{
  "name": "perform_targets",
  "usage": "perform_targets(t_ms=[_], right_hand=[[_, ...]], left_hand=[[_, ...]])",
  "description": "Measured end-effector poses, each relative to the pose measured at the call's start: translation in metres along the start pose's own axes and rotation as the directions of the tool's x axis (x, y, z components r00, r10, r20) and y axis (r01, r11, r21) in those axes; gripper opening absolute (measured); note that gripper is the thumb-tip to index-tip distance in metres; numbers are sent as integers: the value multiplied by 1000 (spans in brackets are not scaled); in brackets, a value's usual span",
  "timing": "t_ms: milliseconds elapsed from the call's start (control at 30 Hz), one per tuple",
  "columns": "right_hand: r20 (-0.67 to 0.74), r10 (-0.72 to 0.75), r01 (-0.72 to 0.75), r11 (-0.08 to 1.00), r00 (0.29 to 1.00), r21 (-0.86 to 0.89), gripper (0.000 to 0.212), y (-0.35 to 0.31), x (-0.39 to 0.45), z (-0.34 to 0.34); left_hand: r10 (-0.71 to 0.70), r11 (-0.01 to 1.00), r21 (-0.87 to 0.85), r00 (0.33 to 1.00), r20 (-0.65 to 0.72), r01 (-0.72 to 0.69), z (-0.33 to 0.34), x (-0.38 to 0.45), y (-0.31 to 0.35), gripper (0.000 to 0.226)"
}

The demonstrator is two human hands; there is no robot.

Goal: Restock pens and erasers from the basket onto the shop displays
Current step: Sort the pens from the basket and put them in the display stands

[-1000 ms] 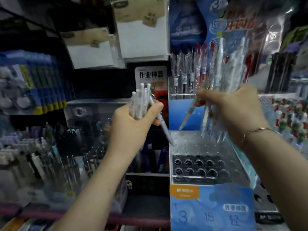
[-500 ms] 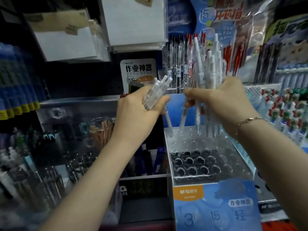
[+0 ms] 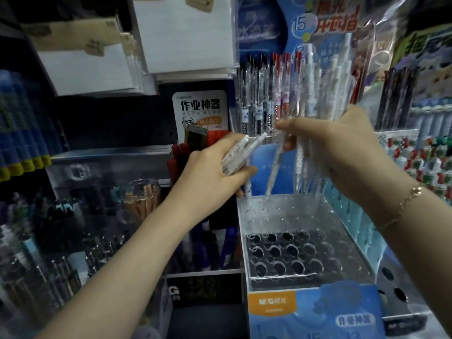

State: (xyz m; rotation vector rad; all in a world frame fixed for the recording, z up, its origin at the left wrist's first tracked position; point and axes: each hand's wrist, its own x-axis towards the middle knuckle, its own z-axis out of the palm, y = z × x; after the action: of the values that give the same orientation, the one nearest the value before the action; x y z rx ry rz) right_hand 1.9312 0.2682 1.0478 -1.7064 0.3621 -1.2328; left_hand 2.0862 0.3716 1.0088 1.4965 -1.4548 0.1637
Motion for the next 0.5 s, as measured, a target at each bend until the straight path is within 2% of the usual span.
perform_targets(t_ms=[100,233,300,333,400,500], right_hand=[[5,22,-22,997,1000,71,11,-1,-1,-7],[50,141,-149,941,989,303,29,-5,-5,-17],[117,163,-198,878,980,436,16,-7,-8,-21],[145,164,-215,849,976,483,9,-9,-9,-22],[193,157,-238,809,969,538,16,-10,-12,-25],[223,148,-255,761,963,597,18,-10,-18,-28]], left_hand=[[26,995,94,999,-28,-24,1,-3,1,39],[68,991,130,979,-193,-43,-1,-13,10,45],[121,987,137,954,-274,-86,-2,-21,18,37],[108,993,83,952,-288,-88,-2,-25,23,29],[-41,990,-143,970,-239,7,0,-32,34,18],[-250,885,-405,968,4,230,1,-42,44,30]])
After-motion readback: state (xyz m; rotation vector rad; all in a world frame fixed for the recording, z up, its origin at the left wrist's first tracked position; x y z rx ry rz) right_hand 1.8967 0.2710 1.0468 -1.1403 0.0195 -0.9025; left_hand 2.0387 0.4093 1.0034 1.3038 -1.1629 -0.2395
